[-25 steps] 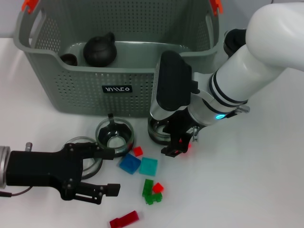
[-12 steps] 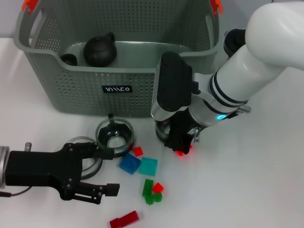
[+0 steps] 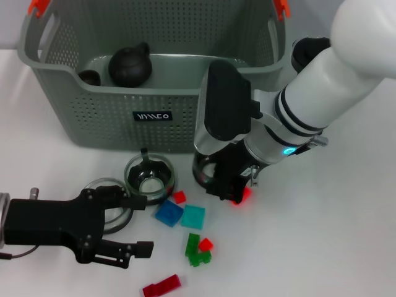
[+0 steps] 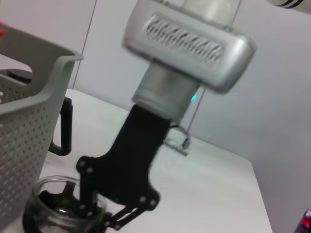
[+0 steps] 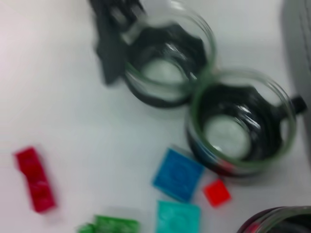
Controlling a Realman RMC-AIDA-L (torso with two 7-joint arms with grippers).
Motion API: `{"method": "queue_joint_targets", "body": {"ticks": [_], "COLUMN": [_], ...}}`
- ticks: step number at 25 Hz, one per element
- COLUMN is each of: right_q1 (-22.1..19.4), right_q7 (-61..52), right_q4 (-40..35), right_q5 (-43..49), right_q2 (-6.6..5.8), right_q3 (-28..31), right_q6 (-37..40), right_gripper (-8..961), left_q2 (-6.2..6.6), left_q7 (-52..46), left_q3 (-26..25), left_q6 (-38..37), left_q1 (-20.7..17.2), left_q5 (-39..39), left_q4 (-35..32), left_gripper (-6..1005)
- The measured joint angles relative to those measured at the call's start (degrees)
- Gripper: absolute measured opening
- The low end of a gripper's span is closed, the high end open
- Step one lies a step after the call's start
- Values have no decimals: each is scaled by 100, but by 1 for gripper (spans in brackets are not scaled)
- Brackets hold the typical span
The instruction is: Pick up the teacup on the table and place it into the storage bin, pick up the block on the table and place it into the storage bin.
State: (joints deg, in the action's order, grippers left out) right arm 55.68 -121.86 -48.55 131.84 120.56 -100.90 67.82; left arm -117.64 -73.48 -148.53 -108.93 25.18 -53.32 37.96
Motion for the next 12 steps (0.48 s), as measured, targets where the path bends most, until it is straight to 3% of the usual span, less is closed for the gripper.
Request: {"method": "queue_joint_targets", "body": {"ticks": [7,12], "right_q1": [-428,-511], "right_q7": [-237,-330], "right_q4": [-1619,-2645], "right_q5": [-18,-447], "right_q2": [-6,-23], "right_q3": [609,1281], "right_q6": [1425,2209], "right_gripper": [60,59], "left_q2": [14,13], "left_q7": [2,2], "left_q3": [-16,-18], "left_q6": [-73,-83], "left_q1": [-33,-25], "left_q5": [-29,-35], "left_q4": [0,9], "left_gripper": [858,857]}}
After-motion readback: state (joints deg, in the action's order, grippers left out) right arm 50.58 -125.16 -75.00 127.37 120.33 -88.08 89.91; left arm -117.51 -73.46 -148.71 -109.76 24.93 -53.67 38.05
